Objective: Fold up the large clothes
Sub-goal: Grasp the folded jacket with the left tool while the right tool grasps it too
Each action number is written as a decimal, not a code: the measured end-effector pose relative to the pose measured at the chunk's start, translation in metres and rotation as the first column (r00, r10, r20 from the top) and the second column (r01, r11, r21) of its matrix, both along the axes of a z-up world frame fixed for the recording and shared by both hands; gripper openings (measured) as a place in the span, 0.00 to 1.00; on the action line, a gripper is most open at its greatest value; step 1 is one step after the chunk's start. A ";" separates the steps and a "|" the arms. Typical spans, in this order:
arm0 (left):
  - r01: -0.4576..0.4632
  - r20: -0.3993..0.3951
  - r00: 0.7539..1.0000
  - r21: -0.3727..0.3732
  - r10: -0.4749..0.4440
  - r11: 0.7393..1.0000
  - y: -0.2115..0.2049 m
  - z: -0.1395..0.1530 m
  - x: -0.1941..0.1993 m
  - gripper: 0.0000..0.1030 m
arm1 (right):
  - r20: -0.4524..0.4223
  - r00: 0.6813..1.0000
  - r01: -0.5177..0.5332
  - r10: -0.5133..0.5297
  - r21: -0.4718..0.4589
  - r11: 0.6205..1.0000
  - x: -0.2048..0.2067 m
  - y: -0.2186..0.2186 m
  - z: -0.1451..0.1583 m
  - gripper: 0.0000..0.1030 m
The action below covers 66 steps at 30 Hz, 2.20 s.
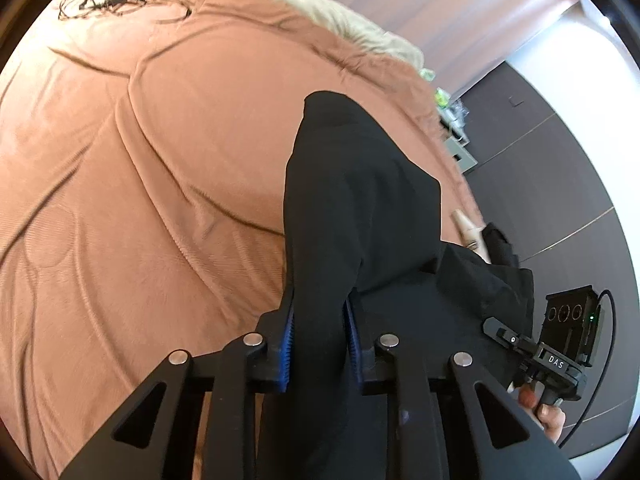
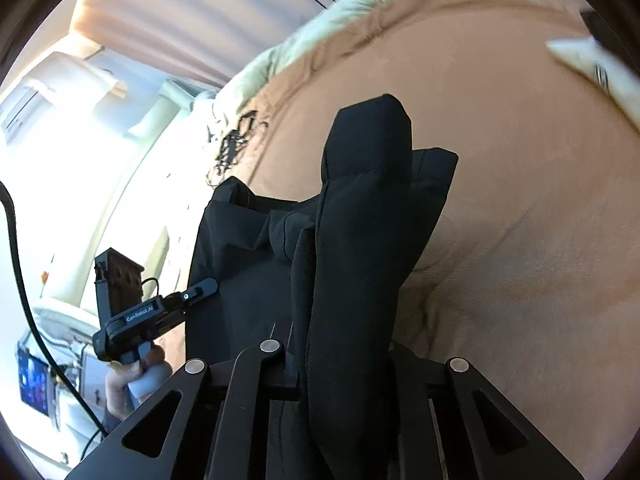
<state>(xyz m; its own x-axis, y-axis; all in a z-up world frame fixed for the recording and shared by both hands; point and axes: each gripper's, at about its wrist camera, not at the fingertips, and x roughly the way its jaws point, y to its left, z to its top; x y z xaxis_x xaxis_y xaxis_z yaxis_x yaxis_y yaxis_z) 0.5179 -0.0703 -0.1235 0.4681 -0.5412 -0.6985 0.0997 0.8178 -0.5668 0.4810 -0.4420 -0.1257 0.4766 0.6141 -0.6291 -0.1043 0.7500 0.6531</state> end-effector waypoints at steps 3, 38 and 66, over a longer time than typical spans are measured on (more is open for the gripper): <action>-0.008 0.037 0.999 -0.011 0.008 1.000 0.004 0.017 -0.015 0.22 | 0.044 0.999 -0.008 0.009 -0.014 1.000 -0.020 0.006 0.024 0.14; -0.119 0.444 0.878 -0.161 0.180 0.980 0.114 0.201 -0.275 0.17 | 0.503 0.840 -0.181 0.205 -0.096 0.979 -0.250 0.133 0.257 0.13; -0.342 0.555 0.750 -0.143 0.361 0.929 0.265 0.266 -0.399 0.16 | 0.565 0.674 -0.475 0.475 -0.160 0.865 -0.326 0.291 0.298 0.13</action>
